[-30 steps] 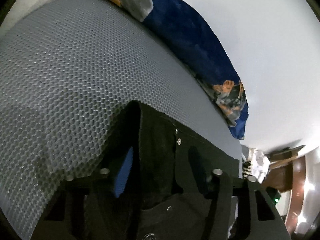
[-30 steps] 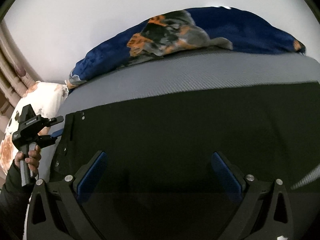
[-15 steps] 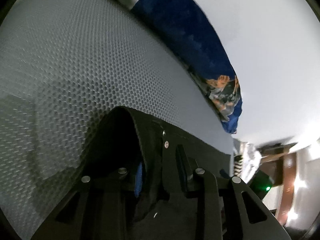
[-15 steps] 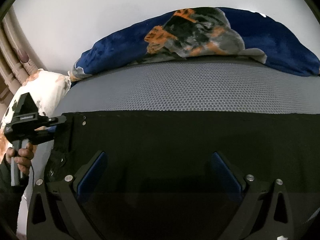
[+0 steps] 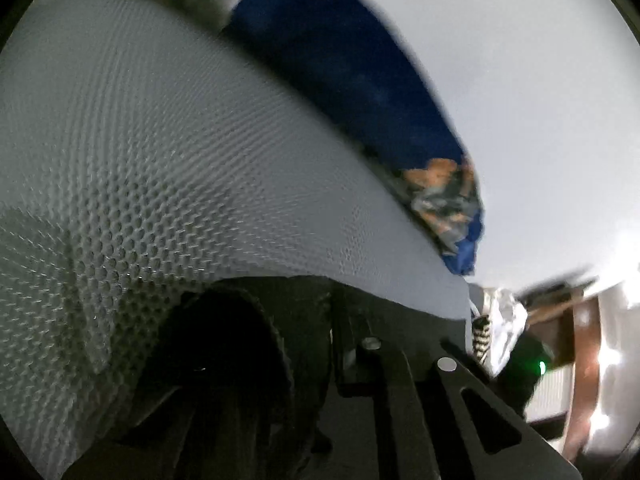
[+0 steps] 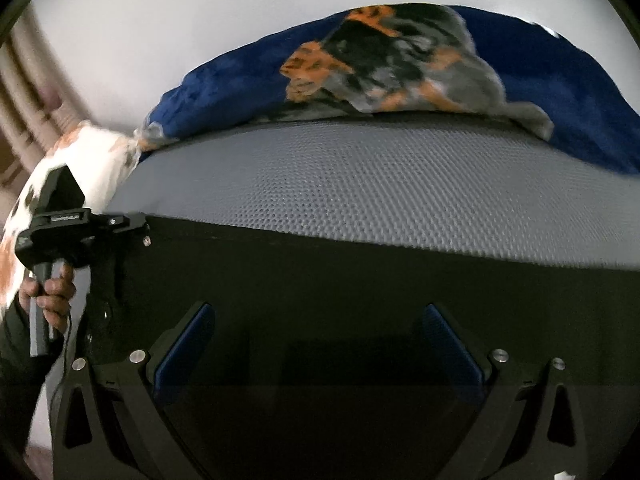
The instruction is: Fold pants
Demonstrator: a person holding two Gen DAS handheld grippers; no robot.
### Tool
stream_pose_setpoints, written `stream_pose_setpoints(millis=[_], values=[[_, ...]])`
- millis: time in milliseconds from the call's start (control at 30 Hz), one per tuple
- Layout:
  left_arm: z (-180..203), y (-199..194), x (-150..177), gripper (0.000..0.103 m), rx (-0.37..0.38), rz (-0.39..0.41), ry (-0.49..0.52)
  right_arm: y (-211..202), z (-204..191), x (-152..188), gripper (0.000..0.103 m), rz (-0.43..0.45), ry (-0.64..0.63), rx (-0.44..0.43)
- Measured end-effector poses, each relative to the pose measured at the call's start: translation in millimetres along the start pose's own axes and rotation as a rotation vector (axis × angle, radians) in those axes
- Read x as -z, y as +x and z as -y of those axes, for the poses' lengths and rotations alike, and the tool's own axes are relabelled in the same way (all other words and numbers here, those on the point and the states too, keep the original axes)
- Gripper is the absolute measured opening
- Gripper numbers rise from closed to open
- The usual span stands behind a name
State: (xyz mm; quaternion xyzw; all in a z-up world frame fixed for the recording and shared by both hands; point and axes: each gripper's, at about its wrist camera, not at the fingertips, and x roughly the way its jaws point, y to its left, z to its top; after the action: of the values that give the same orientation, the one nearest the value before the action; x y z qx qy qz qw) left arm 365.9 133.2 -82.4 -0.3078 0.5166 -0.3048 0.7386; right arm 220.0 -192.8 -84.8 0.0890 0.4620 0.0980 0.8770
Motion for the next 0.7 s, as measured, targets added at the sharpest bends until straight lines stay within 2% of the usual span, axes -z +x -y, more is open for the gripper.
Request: stream_pose_setpoints(millis=[100, 267, 333, 400, 467, 567, 600, 700], values=[[25.7, -24.6, 8.4, 0.008, 0.051, 0.043, 0.079, 5.5, 6.3, -15.9, 0.103, -0.026, -0.108, -0.055], [69.1, -54.4, 29.4, 0.008, 0.084, 0.087, 0.235, 22.2, 6.2, -45.2, 0.103, -0.109, -0.317, -0.141], [77.0, -62.2, 35.5, 0.008, 0.089, 0.095, 0.263, 30.8, 2.6, -54.2, 0.103, -0.172, -0.41, -0.183], [81.4, -68.7, 39.3, 0.008, 0.093, 0.103, 0.272, 43.7, 0.5, -58.4, 0.102, -0.271, -0.494, -0.257], [80.2, -73.1, 39.9, 0.008, 0.09, 0.106, 0.264, 53.6, 2.7, -57.6, 0.089, -0.34, -0.548, -0.272], [76.3, -73.2, 39.6, 0.008, 0.067, 0.103, 0.255, 65.2, 12.9, -53.7, 0.067, -0.468, -0.567, -0.356], [75.4, -71.7, 39.5, 0.008, 0.063, 0.103, 0.252, 66.8, 16.4, -52.5, 0.066, -0.495, -0.579, -0.369], [72.7, -71.6, 40.1, 0.008, 0.047, 0.107, 0.241, 62.5, 26.5, -53.6, 0.054, -0.53, -0.62, -0.384]])
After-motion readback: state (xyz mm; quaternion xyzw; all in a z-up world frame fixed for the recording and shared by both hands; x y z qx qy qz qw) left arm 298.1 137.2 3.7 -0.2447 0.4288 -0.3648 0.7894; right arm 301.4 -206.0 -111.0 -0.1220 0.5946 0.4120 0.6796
